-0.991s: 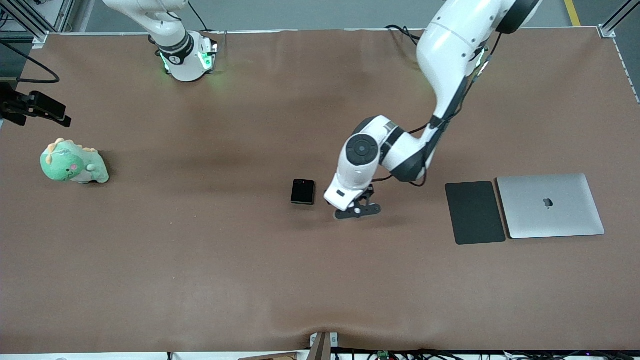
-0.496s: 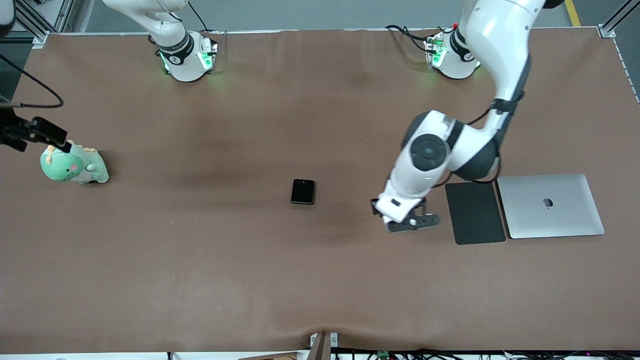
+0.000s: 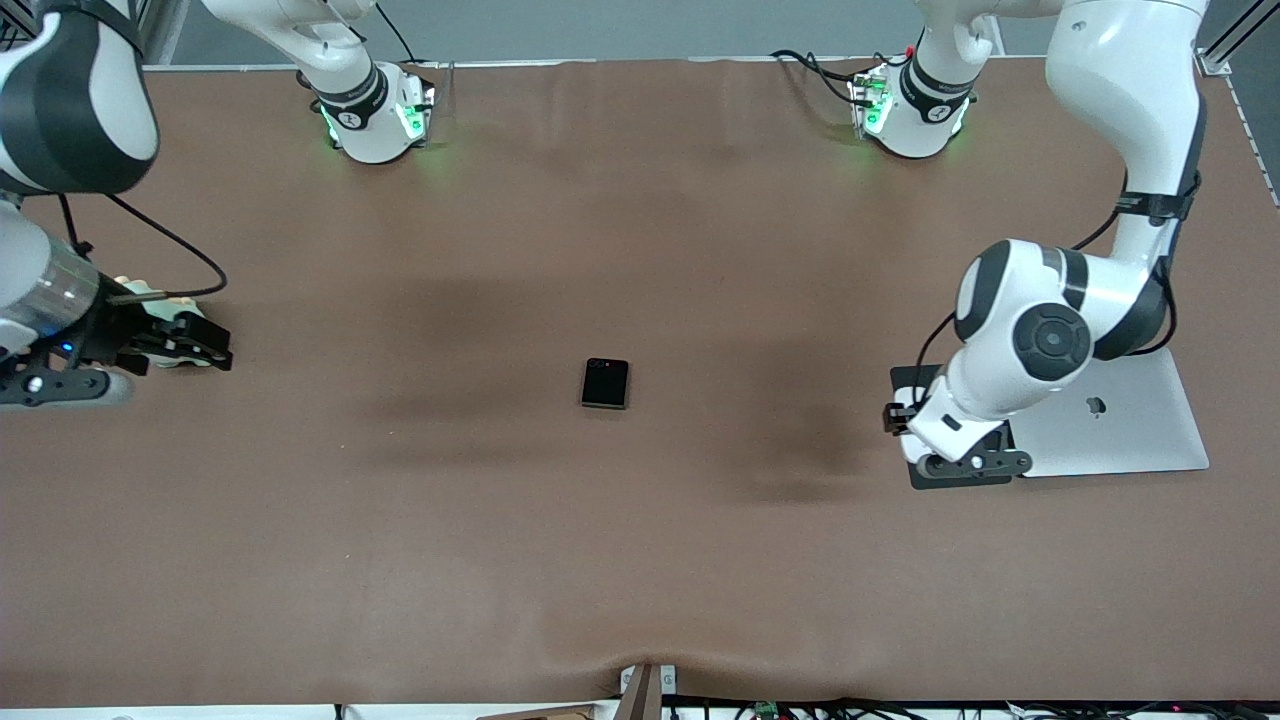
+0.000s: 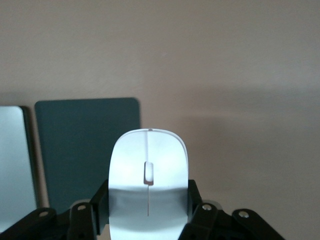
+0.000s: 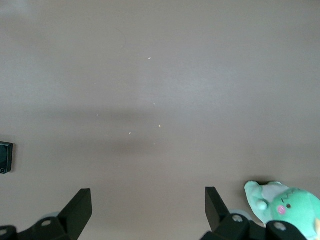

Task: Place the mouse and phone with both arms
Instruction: 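Hold the mouse over the pad while the right gripper reaches the phone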

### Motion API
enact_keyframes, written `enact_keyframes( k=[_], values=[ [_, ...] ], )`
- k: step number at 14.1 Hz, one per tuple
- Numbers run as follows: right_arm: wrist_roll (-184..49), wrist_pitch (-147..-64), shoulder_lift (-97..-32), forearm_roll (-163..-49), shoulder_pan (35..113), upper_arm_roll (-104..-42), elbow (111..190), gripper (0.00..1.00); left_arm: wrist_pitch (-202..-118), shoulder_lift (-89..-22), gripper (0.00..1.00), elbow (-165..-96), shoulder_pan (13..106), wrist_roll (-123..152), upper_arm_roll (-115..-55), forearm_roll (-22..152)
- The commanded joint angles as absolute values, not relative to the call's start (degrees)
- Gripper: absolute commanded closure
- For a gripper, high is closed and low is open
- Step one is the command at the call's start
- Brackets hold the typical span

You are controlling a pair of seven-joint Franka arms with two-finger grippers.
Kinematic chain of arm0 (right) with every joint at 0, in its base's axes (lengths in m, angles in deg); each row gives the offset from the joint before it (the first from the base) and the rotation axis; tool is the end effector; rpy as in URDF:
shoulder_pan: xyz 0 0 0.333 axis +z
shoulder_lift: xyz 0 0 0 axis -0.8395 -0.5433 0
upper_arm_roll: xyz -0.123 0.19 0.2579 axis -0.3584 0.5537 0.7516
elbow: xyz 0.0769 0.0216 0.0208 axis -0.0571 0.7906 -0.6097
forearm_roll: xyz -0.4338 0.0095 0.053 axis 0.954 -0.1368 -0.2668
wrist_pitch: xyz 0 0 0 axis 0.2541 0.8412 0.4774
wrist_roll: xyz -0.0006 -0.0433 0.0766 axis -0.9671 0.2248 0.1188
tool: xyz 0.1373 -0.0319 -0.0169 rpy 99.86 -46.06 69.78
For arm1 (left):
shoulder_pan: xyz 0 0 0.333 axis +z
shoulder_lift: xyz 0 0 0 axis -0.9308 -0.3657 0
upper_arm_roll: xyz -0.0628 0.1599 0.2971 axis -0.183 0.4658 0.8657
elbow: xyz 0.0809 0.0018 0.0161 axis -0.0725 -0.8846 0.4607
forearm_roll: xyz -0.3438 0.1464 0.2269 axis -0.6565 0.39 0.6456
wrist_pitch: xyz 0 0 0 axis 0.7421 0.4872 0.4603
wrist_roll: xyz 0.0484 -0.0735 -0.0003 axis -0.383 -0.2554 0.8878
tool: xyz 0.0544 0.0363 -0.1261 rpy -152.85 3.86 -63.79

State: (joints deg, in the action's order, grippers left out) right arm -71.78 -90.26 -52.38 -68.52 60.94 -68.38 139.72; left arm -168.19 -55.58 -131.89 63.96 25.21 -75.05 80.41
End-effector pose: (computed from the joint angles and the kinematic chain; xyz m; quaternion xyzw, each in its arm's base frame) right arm 0.6739 0.0355 0.5278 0.9994 0.0313 0.0101 0.0047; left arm 0.6842 -0.1401 0.2730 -0.9997 -0.0139 0.0121 0.0175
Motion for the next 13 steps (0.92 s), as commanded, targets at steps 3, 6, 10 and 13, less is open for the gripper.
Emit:
enact_keyframes(
  k=[3,6,10,13],
  values=[
    [-71.98,-91.86,-54.09,-68.84,61.22,-68.53,138.21,0.0,-173.67,-54.2,0.57,-138.51,68.89,21.08,-75.86,81.82],
    [-71.98,-96.69,-56.03,-68.76,62.62,-68.53,138.21,0.0,-180.97,-55.69,0.56,-141.77,69.95,18.36,-75.69,81.82],
    [-72.07,-97.76,-59.18,-69.28,65.6,-68.45,138.12,0.0,-184.5,-58.51,0.56,-141.86,71.98,15.71,-75.51,81.82],
    [-71.98,-98.55,-62.18,-69.37,69.3,-68.45,138.12,0.0,-186.08,-60.0,0.56,-141.95,74.09,12.9,-75.69,81.82]
  ],
)
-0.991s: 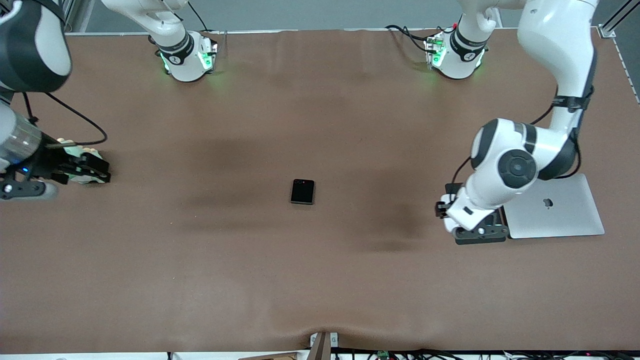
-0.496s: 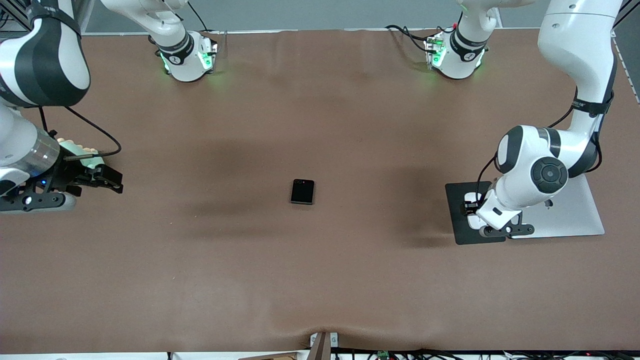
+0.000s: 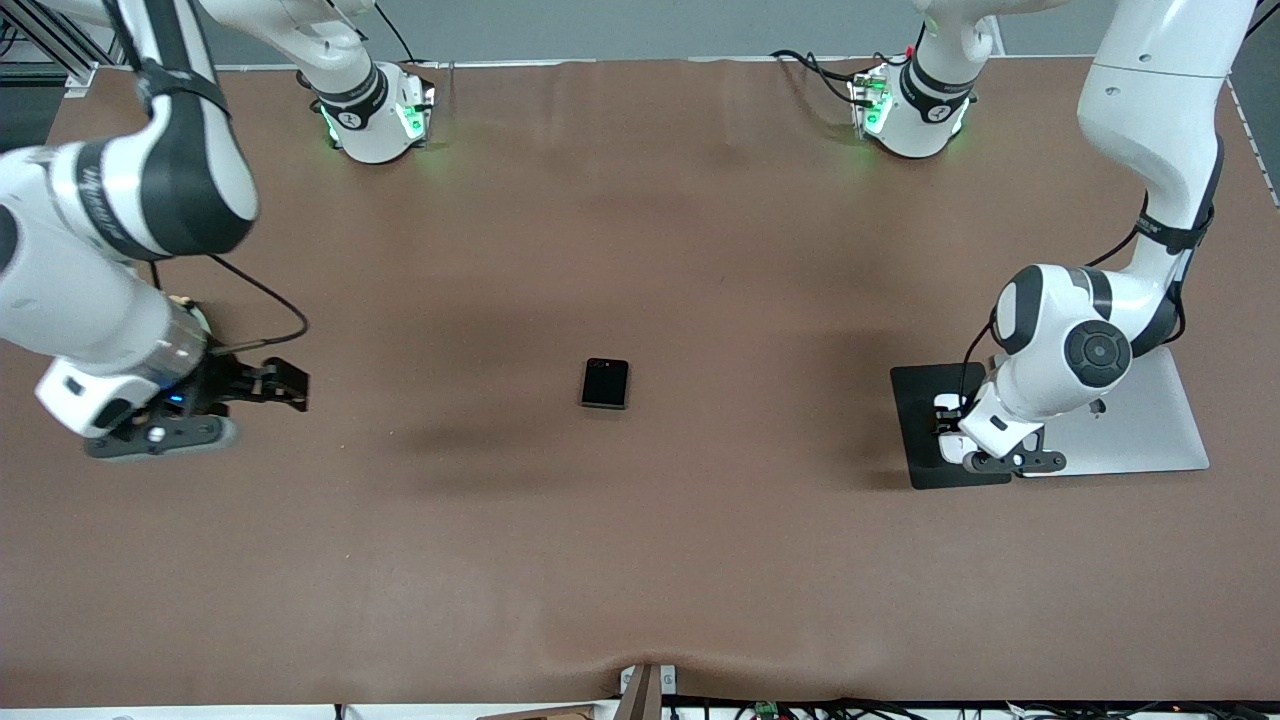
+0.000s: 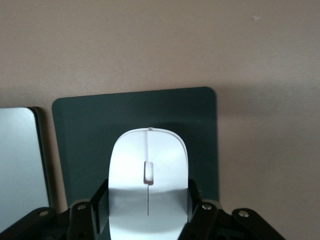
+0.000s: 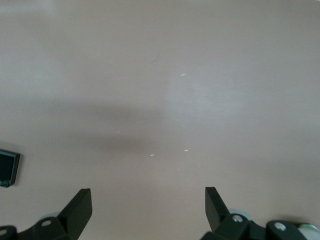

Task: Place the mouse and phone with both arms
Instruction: 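Hold the mouse over the pad while the right gripper reaches the phone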

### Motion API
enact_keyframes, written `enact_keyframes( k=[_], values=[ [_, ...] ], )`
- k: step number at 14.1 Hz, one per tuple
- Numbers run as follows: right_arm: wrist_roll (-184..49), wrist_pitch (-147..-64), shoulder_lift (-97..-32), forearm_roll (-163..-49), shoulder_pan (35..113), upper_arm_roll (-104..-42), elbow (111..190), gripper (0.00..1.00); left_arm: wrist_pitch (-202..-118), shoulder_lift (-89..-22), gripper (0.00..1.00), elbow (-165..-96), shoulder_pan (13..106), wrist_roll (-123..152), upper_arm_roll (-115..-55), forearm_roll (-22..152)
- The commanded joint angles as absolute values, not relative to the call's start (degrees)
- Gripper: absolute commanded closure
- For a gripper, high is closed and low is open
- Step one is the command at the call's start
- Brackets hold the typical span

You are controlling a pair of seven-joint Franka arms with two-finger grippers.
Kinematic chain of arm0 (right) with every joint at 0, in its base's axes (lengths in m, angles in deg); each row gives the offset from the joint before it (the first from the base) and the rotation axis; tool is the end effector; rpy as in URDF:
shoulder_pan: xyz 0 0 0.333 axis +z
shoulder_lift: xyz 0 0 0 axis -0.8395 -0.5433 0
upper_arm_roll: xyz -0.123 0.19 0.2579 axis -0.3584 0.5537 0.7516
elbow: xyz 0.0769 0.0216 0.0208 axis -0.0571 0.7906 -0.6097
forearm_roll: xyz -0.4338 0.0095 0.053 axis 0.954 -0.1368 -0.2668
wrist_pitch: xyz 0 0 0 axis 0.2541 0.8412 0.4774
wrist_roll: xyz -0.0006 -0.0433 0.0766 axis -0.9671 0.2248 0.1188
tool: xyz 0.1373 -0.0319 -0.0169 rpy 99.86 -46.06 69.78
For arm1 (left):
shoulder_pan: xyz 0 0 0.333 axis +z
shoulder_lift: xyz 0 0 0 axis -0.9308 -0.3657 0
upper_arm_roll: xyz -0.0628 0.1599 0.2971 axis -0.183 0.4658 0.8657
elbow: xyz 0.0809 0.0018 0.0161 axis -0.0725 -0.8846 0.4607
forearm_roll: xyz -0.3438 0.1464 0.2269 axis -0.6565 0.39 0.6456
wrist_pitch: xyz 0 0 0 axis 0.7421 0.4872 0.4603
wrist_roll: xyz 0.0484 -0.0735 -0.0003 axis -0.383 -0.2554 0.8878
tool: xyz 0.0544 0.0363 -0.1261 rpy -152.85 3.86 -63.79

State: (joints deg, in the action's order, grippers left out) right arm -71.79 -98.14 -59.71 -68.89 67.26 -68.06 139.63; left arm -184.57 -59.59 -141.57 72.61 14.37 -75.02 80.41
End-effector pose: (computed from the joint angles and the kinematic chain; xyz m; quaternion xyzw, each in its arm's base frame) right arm 0.7042 0.1206 0.4522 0.9959 0.0886 0.0157 0.0005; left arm 0.6663 -0.0429 0.1737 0.9999 -0.0124 0.0080 0.0007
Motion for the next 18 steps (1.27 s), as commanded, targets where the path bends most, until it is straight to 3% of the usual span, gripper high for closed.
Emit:
enact_keyframes(
  k=[1,7,10,12,18],
  values=[
    [-72.07,-99.25,-63.23,-69.72,69.57,-68.45,138.12,0.0,-186.26,-60.18,0.56,-142.21,74.35,12.89,-75.69,81.82],
    [-72.42,-99.25,-69.12,-73.4,76.58,-68.09,139.18,0.0,-188.55,-60.79,0.56,-143.62,74.09,12.81,-75.78,81.82],
    [-83.45,-100.83,-73.95,-74.91,81.5,-68.09,138.65,0.0,-188.81,-61.06,0.55,-143.54,73.92,12.81,-75.78,81.82],
    [-90.58,-105.12,-75.36,-74.12,86.68,-68.27,138.65,0.0,-189.43,-61.5,0.55,-143.62,73.74,12.81,-75.78,81.82],
    [-94.92,-113.92,-80.46,-74.73,91.0,-68.27,139.71,0.0,-190.31,-62.46,0.54,-143.45,73.74,12.81,-75.78,81.82]
  ],
)
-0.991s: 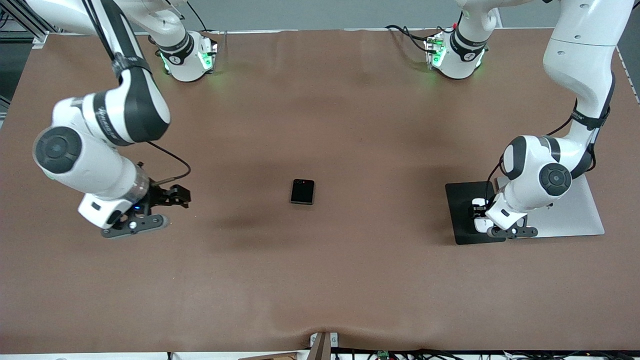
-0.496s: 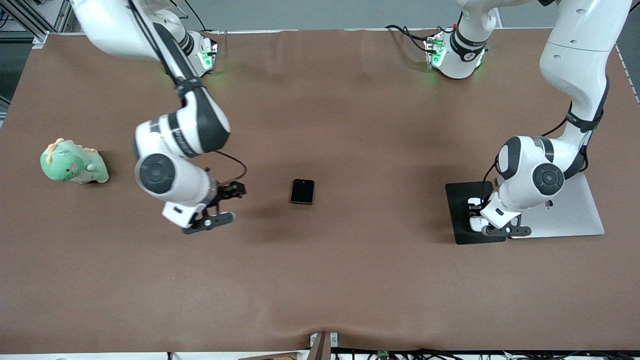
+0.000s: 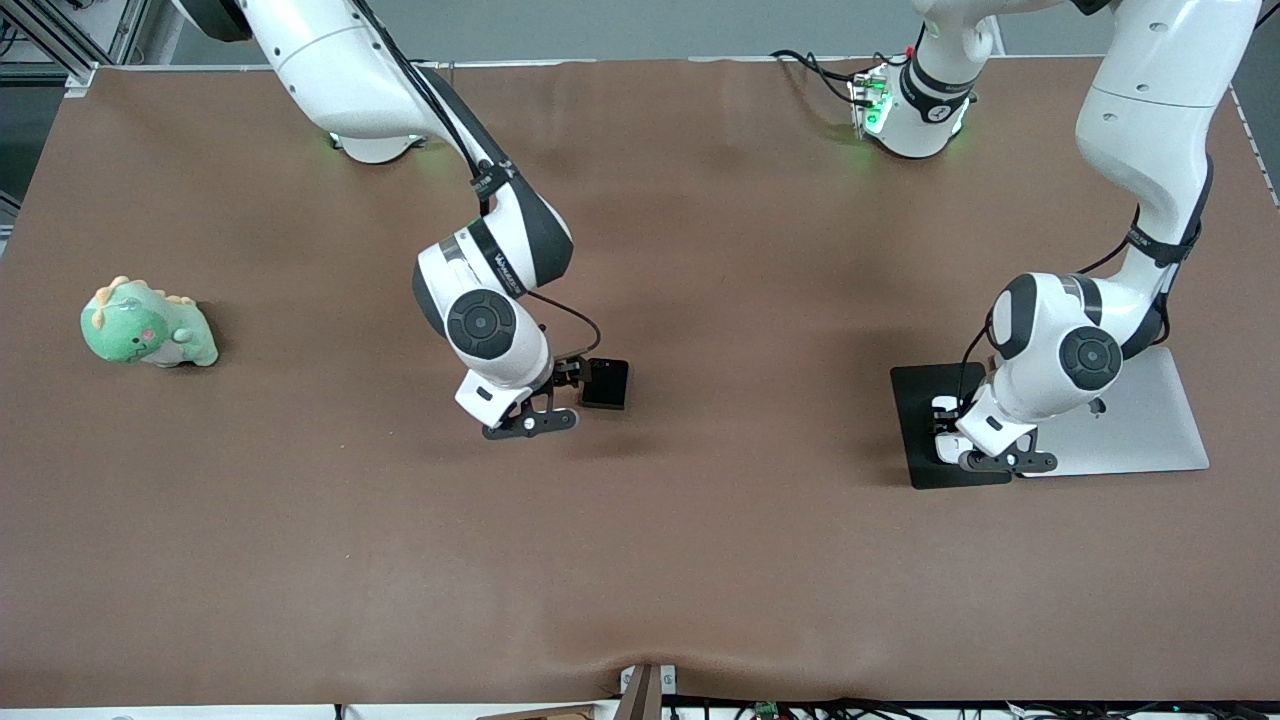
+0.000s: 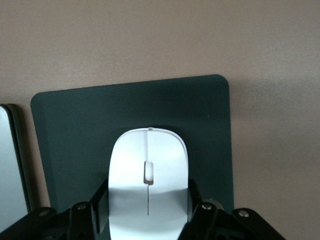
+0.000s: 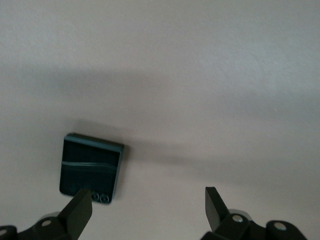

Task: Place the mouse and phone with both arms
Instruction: 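Hold the mouse over the pad while the right gripper reaches the phone, then grasp the black phone with the right gripper while the left gripper lowers mouse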

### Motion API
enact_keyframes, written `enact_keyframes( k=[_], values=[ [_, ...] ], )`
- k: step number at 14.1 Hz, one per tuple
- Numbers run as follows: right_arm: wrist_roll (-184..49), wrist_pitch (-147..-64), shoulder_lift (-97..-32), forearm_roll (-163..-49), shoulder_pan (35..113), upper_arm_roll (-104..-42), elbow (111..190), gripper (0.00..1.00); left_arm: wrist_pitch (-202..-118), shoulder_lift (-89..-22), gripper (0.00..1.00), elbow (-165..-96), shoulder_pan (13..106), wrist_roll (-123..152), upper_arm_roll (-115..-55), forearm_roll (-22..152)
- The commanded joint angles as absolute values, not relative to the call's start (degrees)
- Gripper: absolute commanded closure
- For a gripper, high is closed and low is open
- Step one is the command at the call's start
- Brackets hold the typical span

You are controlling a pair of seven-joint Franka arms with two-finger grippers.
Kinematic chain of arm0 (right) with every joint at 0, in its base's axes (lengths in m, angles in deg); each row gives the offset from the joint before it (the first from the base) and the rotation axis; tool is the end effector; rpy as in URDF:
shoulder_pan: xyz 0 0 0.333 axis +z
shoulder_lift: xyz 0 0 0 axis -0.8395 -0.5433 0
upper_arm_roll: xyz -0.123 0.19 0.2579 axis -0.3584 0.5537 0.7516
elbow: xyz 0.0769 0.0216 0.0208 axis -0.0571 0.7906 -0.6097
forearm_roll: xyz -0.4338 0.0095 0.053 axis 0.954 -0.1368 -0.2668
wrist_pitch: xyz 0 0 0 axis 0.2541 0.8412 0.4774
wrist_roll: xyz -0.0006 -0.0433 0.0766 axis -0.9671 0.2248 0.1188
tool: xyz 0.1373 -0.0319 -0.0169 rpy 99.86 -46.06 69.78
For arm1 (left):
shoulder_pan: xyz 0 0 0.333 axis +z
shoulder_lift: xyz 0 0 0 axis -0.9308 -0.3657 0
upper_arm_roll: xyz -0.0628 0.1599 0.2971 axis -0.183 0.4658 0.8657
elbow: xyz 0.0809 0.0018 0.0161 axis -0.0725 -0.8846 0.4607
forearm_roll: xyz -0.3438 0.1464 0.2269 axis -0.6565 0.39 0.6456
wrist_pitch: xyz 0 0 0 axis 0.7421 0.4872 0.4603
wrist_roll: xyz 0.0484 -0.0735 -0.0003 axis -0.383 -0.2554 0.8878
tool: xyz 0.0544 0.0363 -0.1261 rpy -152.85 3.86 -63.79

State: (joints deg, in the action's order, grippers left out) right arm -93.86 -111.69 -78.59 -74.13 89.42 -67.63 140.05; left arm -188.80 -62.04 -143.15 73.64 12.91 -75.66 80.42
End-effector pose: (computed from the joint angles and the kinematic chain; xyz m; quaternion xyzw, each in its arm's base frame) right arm 0.6297 0.4056 0.2258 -0.9964 -0.0678 0.0477 0.0177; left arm 0.6576 -0.0406 0.1413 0.9997 -0.0217 0.0100 0.0092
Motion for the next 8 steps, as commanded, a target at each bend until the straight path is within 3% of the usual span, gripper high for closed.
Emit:
enact_keyframes(
  k=[1,4,8],
  values=[
    [-95.01,-114.98,-81.25,-74.38,91.36,-68.27,139.45,0.0,-190.48,-62.72,0.54,-143.27,73.74,12.81,-75.78,81.82],
    [-94.57,-122.43,-83.53,-73.94,92.15,-68.27,139.35,0.0,-191.01,-62.73,0.54,-143.27,73.65,12.81,-75.78,81.82],
    [-94.92,-123.6,-85.12,-73.85,94.62,-68.44,138.74,0.0,-191.01,-62.73,0.54,-143.01,73.74,12.81,-75.69,81.82]
  ],
)
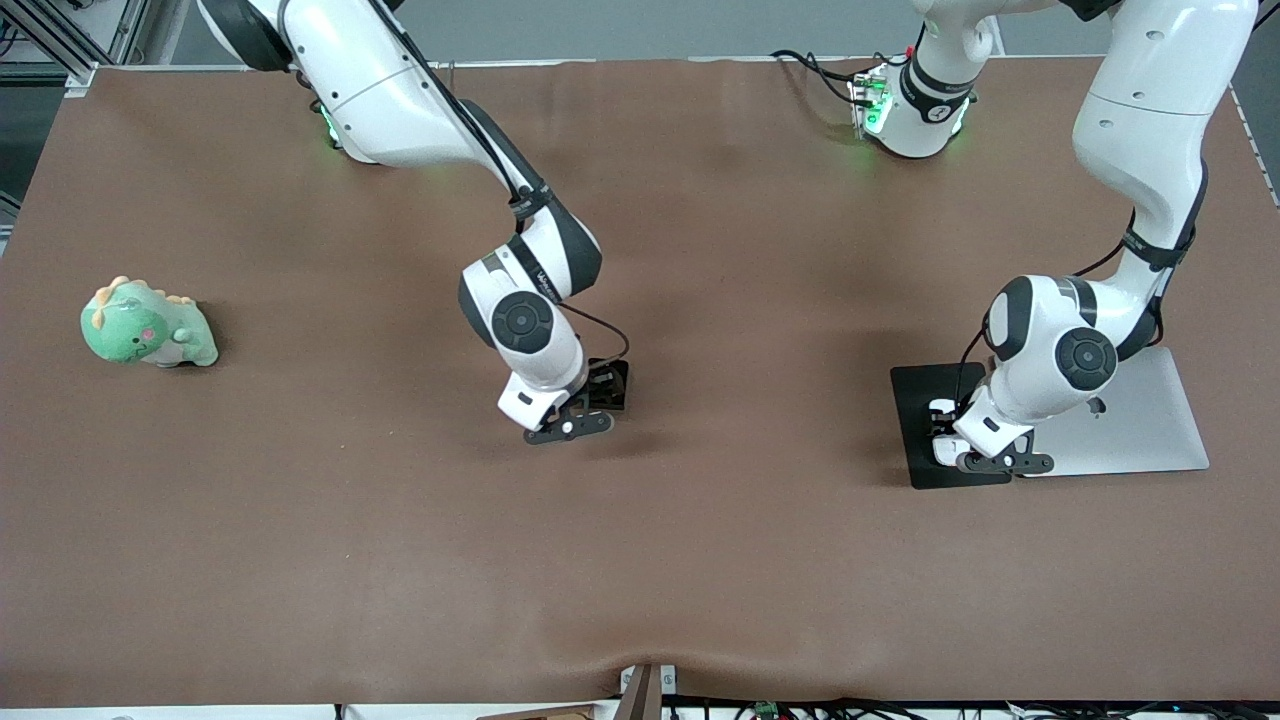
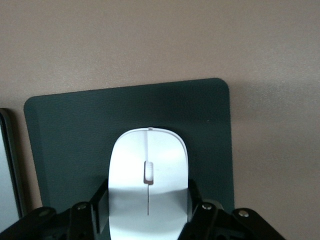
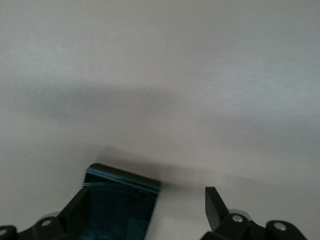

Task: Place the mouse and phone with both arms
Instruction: 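Grasp the black phone with the right gripper while the left gripper lowers mouse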

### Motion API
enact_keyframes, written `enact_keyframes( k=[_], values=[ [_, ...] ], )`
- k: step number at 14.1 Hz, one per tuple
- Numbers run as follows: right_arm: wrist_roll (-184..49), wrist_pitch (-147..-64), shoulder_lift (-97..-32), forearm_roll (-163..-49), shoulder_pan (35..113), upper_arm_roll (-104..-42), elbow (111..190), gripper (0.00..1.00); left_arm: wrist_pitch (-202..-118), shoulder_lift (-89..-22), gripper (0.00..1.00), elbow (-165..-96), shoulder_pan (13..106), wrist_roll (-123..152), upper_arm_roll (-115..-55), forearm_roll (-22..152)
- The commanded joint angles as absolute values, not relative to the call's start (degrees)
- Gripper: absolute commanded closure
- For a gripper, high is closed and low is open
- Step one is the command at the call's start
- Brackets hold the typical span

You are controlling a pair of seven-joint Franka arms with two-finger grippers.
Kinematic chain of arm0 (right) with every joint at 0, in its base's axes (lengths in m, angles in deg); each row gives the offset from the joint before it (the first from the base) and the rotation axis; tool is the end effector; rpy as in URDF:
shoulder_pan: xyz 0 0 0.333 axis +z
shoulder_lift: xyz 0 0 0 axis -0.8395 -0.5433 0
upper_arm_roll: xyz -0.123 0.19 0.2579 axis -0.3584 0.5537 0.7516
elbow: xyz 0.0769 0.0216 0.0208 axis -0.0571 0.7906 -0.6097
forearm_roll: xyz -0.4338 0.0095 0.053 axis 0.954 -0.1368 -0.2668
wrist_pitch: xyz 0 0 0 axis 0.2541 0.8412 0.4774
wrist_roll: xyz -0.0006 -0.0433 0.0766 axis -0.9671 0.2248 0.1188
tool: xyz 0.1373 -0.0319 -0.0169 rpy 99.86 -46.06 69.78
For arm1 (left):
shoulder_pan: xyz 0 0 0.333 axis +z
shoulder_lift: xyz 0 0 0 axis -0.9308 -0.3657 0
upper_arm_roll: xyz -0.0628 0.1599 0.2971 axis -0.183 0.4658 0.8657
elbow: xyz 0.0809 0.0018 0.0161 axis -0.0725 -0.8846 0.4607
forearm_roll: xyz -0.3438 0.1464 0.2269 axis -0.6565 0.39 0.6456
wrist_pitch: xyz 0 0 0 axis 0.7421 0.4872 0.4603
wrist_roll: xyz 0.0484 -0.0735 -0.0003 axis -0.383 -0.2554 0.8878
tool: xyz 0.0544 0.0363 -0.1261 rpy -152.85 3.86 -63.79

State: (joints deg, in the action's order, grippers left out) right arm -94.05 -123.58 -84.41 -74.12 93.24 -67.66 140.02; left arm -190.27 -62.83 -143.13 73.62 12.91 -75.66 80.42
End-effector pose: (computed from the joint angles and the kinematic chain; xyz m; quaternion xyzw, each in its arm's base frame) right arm 0.6161 0.4534 0.1668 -0.9949 -0.0939 -0.0005 0.0377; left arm 0.6587 -0.0415 0.1348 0.9996 -0.0216 0.0161 0.0114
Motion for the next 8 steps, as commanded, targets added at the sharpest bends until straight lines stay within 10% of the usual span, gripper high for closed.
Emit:
enact_keyframes(
  k=[1,8],
  values=[
    [-94.92,-123.77,-85.73,-73.85,94.62,-68.45,138.57,0.0,-191.01,-62.73,0.54,-143.01,73.82,12.81,-75.69,81.82],
    [-103.79,-125.01,-86.97,-73.94,95.58,-68.45,138.56,0.0,-191.01,-62.73,0.54,-142.92,74.27,12.54,-75.6,81.82]
  ],
)
